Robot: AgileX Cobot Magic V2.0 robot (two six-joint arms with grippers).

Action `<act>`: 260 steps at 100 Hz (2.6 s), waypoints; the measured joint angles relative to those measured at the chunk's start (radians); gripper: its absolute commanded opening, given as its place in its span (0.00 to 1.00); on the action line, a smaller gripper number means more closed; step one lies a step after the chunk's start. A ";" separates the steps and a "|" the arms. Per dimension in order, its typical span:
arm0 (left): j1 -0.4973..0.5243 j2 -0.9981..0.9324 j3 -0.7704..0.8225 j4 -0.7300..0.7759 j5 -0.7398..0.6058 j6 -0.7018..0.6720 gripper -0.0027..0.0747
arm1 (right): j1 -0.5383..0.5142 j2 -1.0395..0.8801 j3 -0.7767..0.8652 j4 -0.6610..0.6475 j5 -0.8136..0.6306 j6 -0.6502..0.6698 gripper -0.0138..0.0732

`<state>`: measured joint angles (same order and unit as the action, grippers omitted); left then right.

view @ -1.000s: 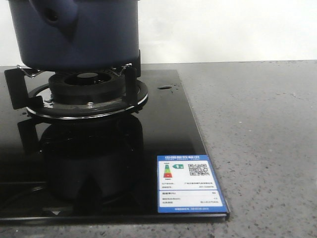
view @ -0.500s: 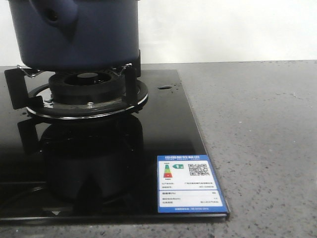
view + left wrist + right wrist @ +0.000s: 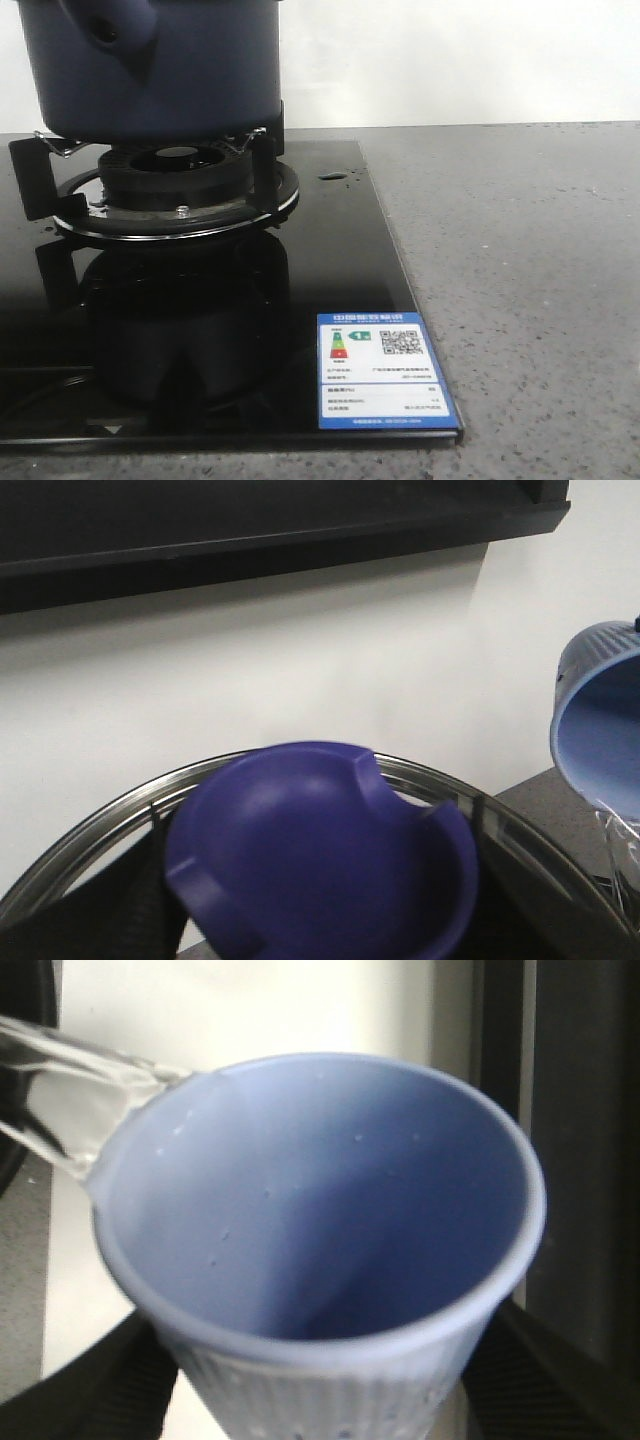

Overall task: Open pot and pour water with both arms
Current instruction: 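Tilt the cup with the right gripper to pour water into the pot, then bring the empty cup back and lower it onto the counter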

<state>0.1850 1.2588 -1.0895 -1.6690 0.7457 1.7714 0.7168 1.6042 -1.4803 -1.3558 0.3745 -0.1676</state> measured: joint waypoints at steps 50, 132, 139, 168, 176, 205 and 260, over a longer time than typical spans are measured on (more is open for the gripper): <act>0.000 0.000 0.000 0.000 0.000 0.000 0.51 | 0.000 0.000 -0.004 -0.155 -0.063 0.000 0.56; 0.000 0.000 0.000 0.000 0.000 0.000 0.51 | 0.000 0.000 -0.004 -0.232 -0.075 -0.002 0.56; 0.000 0.000 0.000 0.000 0.000 0.000 0.51 | 0.000 0.000 -0.004 -0.232 -0.075 -0.002 0.56; 0.000 0.000 0.000 0.000 0.000 0.000 0.51 | 0.000 0.000 -0.004 -0.232 -0.077 0.001 0.56; 0.000 0.000 0.000 0.000 0.000 0.000 0.51 | 0.000 0.000 -0.004 -0.222 -0.077 0.001 0.56; 0.000 0.000 0.000 0.000 0.000 0.000 0.51 | 0.002 -0.006 -0.004 -0.168 -0.037 0.359 0.56; 0.000 0.000 0.000 0.002 0.002 0.000 0.51 | -0.277 -0.255 0.198 -0.042 -0.152 1.081 0.56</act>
<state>0.1850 1.2588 -1.0895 -1.6674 0.7475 1.7714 0.4400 1.3492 -1.2820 -1.3977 0.2223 0.9137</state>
